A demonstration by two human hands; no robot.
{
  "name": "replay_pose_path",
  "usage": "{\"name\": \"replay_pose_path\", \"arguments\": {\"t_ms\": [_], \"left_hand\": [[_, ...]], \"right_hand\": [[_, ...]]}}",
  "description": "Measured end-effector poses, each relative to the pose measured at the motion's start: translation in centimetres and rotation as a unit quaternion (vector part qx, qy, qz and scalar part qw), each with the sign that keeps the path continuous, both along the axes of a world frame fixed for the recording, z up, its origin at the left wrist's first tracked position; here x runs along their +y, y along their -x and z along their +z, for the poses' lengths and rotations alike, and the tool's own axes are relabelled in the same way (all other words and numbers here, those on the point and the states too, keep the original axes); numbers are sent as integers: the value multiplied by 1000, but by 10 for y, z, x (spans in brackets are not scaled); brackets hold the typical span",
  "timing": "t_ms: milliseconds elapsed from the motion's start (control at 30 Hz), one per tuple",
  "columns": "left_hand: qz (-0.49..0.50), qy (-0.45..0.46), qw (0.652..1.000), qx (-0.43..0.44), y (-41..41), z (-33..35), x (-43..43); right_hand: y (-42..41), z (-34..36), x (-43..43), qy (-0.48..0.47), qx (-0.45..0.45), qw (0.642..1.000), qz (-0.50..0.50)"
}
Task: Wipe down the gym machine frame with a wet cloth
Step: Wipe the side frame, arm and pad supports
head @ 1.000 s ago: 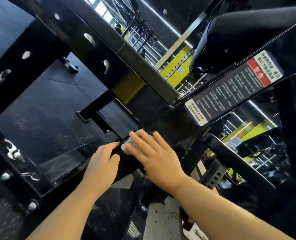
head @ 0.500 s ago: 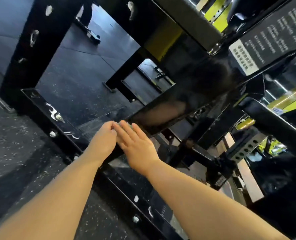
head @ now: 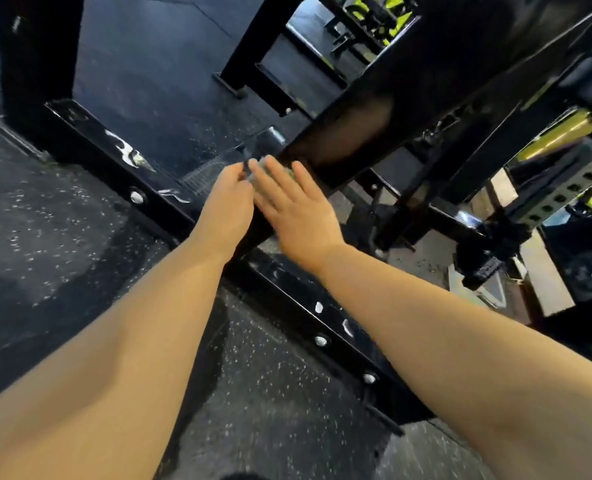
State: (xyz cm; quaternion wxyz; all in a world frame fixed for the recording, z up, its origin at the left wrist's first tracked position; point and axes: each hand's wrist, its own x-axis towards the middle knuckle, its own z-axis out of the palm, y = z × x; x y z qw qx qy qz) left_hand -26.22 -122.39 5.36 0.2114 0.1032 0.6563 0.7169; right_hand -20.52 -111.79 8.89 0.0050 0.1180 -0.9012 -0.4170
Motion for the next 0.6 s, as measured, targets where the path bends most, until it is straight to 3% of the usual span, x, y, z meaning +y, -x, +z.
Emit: {"name": "replay_pose_path", "arguments": {"t_ms": [67,167,233,333,400,467,600], "left_hand": [[-23,35,999,-7,0,-8,-5],[-57,73,996,-9,16,-27,-11],[-45,90,995,-16,26,-38,-11],[-71,72,994,-27,30,-37,-9],[-61,42,997,-36,30,-46,-10],[-25,27,997,-65,31,-52,-12],[-17,31,996,-81,32,-63,-15]], "right_hand": [[6,-30,-5,-17,-68,997,-14],[10,-37,-6,-38,-95,995,8],[5,-23,4,-39,-44,998,39],[-13,2,23,4,123,989,83],[-15,-7,28,26,154,984,86],[-8,-32,20,9,112,991,74],[14,-106,-2,-26,-73,996,41]]}}
